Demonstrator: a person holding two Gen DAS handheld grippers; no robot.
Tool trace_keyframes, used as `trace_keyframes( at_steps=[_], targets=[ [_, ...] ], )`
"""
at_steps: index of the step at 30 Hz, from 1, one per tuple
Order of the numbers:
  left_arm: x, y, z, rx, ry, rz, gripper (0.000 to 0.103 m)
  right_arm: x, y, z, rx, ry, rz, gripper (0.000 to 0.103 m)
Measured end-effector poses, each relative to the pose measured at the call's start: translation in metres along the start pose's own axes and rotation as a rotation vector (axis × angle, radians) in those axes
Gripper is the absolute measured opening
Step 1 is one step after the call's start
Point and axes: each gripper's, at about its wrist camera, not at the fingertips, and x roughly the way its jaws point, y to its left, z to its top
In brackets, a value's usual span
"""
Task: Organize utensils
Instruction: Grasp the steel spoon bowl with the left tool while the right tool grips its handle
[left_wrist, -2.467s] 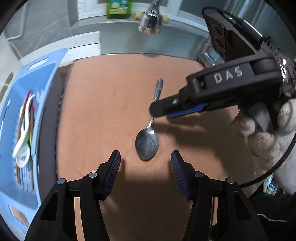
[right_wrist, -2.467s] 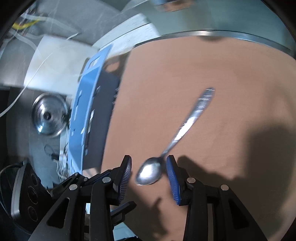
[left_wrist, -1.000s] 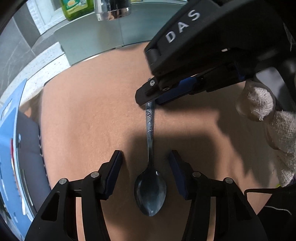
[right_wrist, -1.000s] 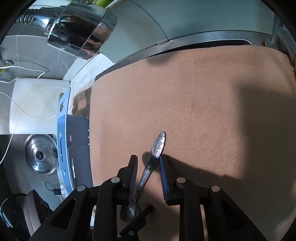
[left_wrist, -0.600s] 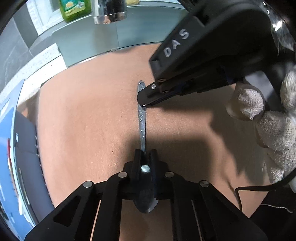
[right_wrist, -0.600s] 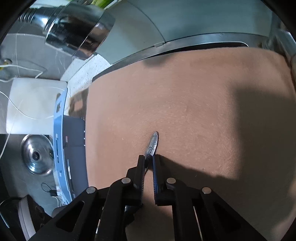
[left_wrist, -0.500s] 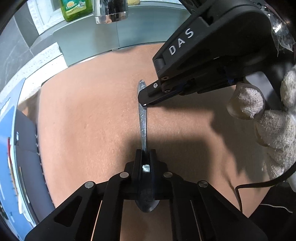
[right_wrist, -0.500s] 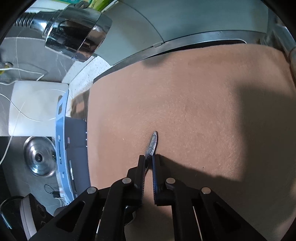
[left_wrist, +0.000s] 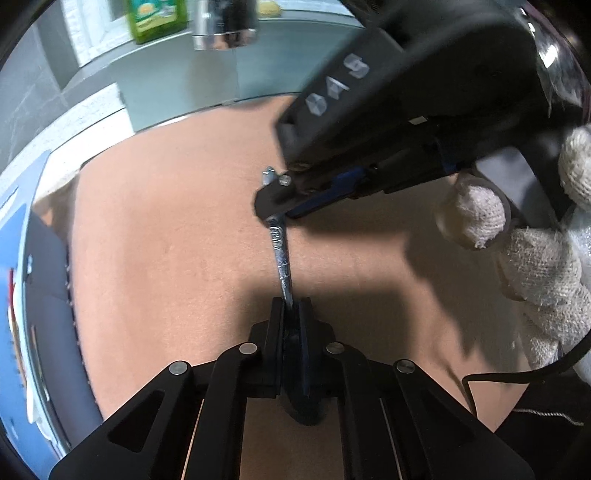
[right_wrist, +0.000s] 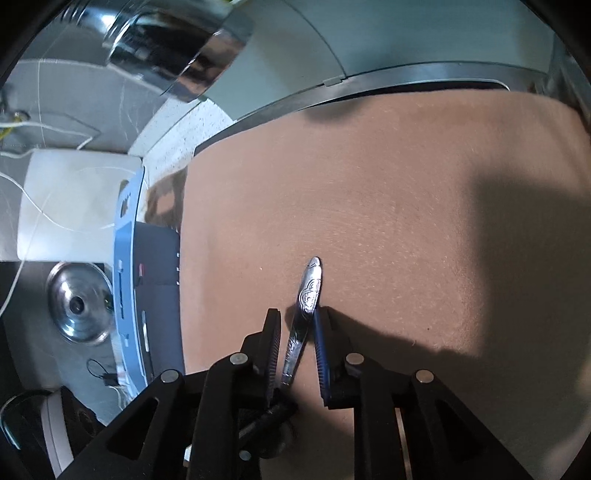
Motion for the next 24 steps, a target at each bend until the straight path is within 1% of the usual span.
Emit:
trace_keyframes(
  at_steps=[2, 4, 6, 8, 10, 14, 16, 20, 24],
  targets=[
    [-0.004, 0.003, -0.004, -0.009, 0.003, -0.012, 0.010, 0.000, 0.000, 0.001, -0.007, 0.009, -0.010, 0.017],
    [-0.008, 0.009, -0.008, -0.006, 0.002, 0.009, 0.030, 0.001, 0.004, 0.002, -0.014, 0.018, -0.033, 0.017],
    [-0.011, 0.008, -0.016, -0.001, 0.010, 0.009, 0.042, 0.003, 0.008, 0.003, -0.026, 0.023, -0.061, 0.017],
    [-0.012, 0.004, -0.023, 0.007, 0.021, 0.011, 0.044, 0.004, 0.013, 0.004, -0.045, 0.031, -0.098, 0.017],
    [-0.014, 0.010, -0.030, -0.003, 0.034, 0.017, 0.053, 0.005, 0.017, 0.005, -0.053, 0.036, -0.120, 0.018],
    [-0.015, 0.012, -0.034, -0.028, 0.022, 0.006, 0.053, 0.008, 0.024, 0.006, -0.076, 0.039, -0.164, 0.018],
    [-0.017, 0.005, -0.048, -0.031, 0.016, 0.004, 0.053, 0.008, 0.026, 0.006, -0.089, 0.042, -0.185, 0.018],
    [-0.021, 0.000, -0.050, -0.020, 0.012, 0.004, 0.053, 0.009, 0.027, 0.007, -0.072, 0.049, -0.203, 0.018],
    [-0.017, -0.005, -0.049, -0.005, 0.017, 0.002, 0.053, 0.011, 0.034, 0.006, -0.101, 0.049, -0.250, 0.019]
  ],
)
